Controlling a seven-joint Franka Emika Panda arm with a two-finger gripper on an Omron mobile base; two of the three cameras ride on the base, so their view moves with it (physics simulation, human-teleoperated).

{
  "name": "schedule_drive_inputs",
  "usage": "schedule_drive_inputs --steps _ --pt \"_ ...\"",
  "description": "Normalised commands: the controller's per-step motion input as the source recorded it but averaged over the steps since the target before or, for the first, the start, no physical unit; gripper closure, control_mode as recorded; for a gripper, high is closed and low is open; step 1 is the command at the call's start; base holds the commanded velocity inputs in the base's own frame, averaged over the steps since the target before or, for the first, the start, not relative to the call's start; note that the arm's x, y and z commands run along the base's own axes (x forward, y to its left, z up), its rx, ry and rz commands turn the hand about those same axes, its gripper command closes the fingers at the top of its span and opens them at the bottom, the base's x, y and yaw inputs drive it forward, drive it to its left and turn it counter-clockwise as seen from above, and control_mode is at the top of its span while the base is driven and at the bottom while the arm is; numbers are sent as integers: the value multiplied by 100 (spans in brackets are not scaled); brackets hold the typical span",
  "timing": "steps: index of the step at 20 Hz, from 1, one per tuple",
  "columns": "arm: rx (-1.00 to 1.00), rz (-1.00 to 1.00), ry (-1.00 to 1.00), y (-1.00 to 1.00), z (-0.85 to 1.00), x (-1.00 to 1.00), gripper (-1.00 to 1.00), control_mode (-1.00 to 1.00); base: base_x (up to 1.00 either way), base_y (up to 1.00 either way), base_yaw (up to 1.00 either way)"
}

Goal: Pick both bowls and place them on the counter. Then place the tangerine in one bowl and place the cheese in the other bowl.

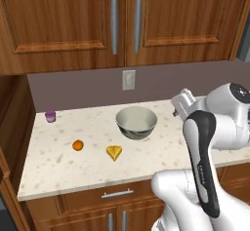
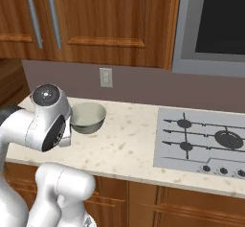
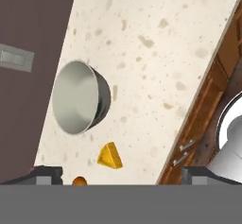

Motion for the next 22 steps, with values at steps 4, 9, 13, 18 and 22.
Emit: schedule_drive_inputs --steps 4,9,13,18,22 --pt "3 0 -8 -1 34 -54 -100 -100 0 0 0" --pt "5 0 -4 -1 30 -50 -100 -100 0 0 0" --pt "5 0 -5 -1 4 -20 -100 -100 0 0 0" --pt "0 0 0 0 0 0 -100 -100 0 0 0" --pt "0 0 0 0 0 0 -100 100 0 0 0"
